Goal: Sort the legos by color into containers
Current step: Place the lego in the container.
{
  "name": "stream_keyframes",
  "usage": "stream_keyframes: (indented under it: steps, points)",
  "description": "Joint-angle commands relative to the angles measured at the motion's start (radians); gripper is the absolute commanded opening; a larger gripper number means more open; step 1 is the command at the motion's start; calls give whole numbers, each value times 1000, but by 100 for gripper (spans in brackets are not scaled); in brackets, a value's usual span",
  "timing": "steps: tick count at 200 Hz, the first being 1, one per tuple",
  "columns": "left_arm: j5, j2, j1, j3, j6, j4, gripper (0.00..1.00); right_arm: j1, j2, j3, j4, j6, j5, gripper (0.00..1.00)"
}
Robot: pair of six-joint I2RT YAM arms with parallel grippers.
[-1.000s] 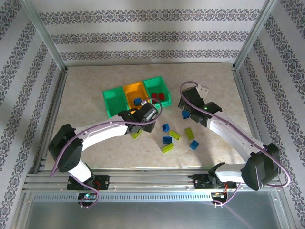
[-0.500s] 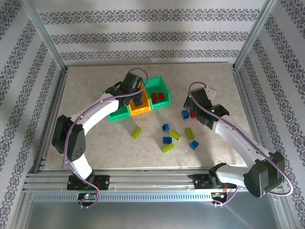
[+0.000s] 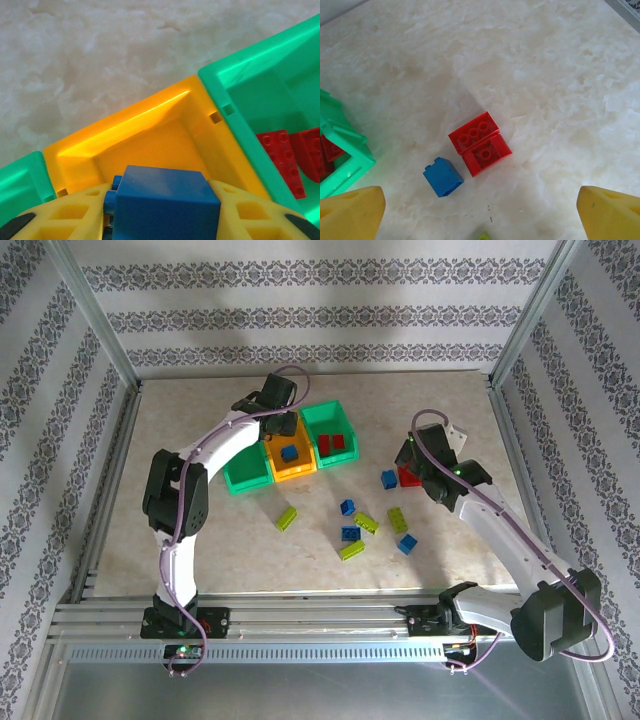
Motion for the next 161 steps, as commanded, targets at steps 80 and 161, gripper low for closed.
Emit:
stream_keyframes:
  steps: [80, 161]
  points:
    - [-7, 62, 10, 15, -10, -38, 47, -55, 87, -74, 26, 46, -41, 98]
    - [-18, 16, 9, -16, -16, -20, 61, -91, 204, -88, 70, 47, -87, 98]
